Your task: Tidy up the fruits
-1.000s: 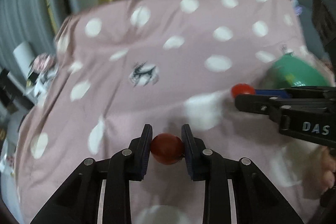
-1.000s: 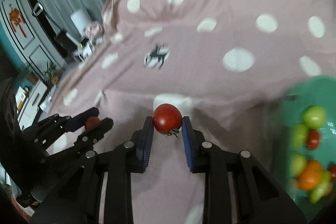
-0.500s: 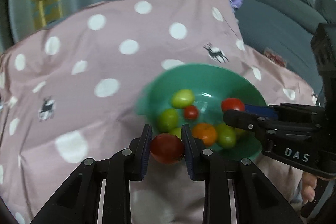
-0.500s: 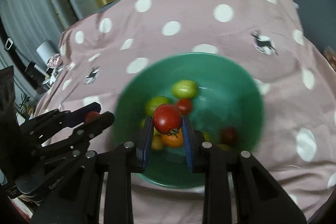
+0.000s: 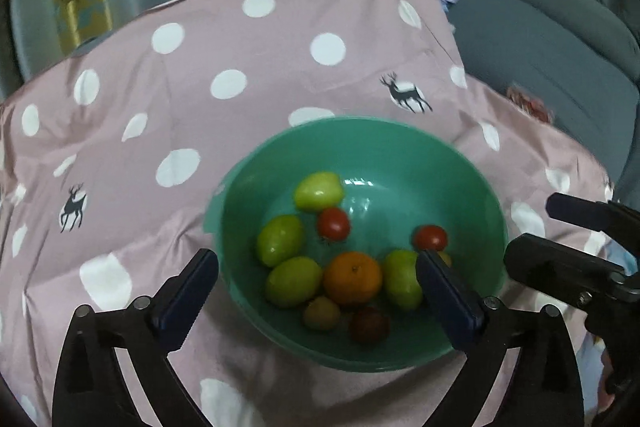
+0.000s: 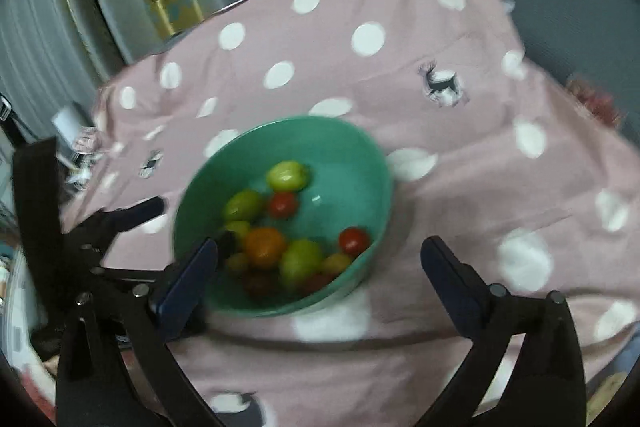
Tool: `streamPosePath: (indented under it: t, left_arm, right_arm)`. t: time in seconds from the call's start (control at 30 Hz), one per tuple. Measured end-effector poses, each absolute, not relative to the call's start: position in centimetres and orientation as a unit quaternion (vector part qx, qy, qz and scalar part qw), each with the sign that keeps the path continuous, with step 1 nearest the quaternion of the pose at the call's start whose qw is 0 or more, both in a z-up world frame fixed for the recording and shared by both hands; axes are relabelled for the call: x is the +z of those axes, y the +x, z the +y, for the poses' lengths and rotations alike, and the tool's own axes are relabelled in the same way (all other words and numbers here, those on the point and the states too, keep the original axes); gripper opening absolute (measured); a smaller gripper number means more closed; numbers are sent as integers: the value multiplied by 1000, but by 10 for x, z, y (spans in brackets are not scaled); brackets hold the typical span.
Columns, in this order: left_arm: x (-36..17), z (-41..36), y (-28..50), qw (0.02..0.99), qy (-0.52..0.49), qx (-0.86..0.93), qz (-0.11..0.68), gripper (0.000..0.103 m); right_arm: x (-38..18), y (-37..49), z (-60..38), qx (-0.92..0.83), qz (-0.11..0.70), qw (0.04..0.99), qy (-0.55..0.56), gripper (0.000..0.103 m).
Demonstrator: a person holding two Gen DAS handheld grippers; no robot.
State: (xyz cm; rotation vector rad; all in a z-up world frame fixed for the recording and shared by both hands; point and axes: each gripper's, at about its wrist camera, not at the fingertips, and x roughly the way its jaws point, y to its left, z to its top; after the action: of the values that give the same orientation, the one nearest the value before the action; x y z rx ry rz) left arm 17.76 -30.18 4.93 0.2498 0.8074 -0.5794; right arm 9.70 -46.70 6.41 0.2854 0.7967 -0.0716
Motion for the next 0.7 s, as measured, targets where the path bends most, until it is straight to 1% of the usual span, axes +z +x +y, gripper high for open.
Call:
streamPosePath:
  t: [0.13, 0.27, 0.47, 0.7]
  left_arm:
    - [45, -313, 171, 869, 159, -275, 381, 99]
    - [42, -315, 168, 870, 171, -266, 378, 99]
    - [41, -304, 160, 864, 169, -249, 404, 99]
    - [47, -287, 147, 872, 141, -236, 405, 99]
  right_arm:
    - [63, 99, -459, -55, 393, 912, 106, 103]
    - [60, 98, -457, -44, 398, 910, 111, 103]
    - [60, 90, -456, -56, 415, 902, 108, 103]
    - [55, 73, -458, -108, 447, 883, 92, 103]
